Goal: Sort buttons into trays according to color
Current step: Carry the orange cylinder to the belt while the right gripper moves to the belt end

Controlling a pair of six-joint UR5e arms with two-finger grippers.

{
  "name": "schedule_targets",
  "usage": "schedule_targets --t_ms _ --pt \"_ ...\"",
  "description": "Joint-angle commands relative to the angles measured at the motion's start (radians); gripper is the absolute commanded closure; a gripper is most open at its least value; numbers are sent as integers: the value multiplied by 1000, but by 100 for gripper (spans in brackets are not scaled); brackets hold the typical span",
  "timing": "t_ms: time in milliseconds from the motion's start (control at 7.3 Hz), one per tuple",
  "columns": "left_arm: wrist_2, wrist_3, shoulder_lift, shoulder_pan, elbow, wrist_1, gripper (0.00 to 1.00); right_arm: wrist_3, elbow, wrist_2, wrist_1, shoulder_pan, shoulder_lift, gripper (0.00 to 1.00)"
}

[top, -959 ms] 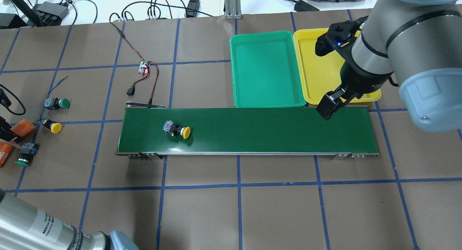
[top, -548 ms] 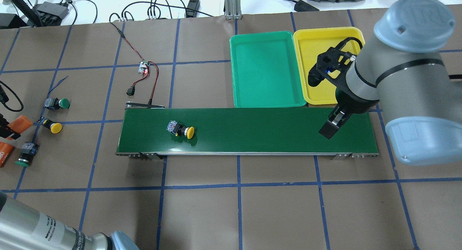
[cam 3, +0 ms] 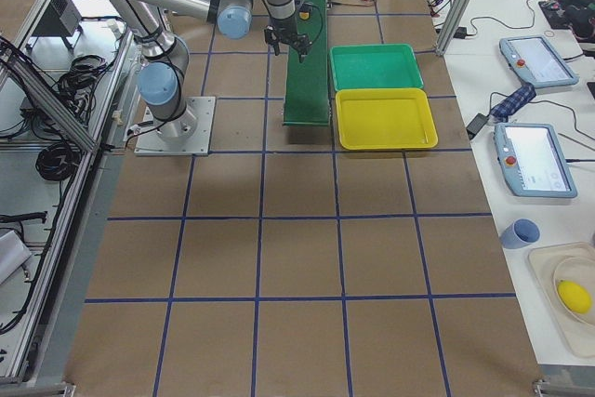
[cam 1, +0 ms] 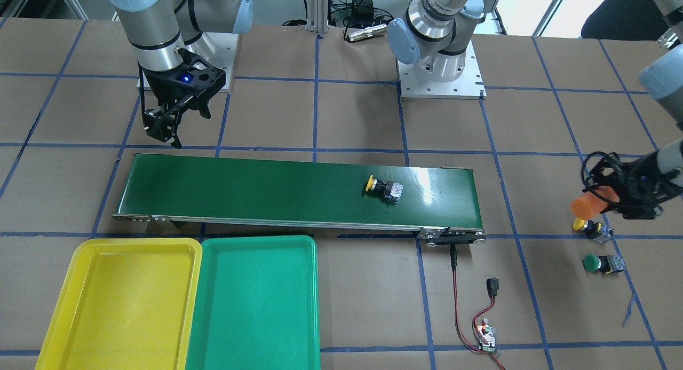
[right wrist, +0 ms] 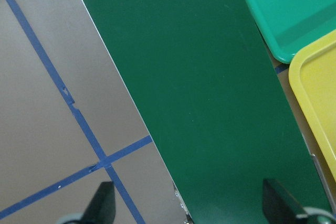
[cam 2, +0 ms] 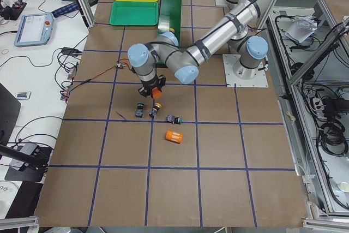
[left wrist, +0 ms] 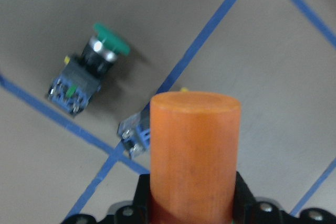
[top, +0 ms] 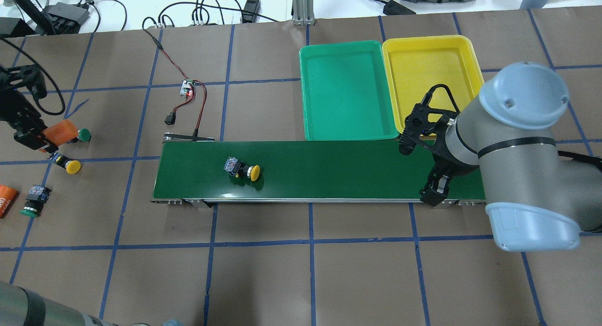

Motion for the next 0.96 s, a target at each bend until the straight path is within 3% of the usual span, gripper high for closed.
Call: schedule_targets --t_ms 0,274,548,685,822 --pt "-31 -17 123 -202 -158 23 100 -247 17 56 -68 -65 108 0" --pt "-27 -19 180 -371 -293 184 100 -265 -21 36 -66 -66 147 0" --pt "-25 -27 188 -427 -419 368 99 -249 -21 25 -65 -58 161 0" --pt "-30 -31 200 -430 -447 379 86 -247 -15 25 -65 -50 161 0" --pt "-33 -28 202 -430 -447 384 48 -252 -21 10 -65 -23 164 0"
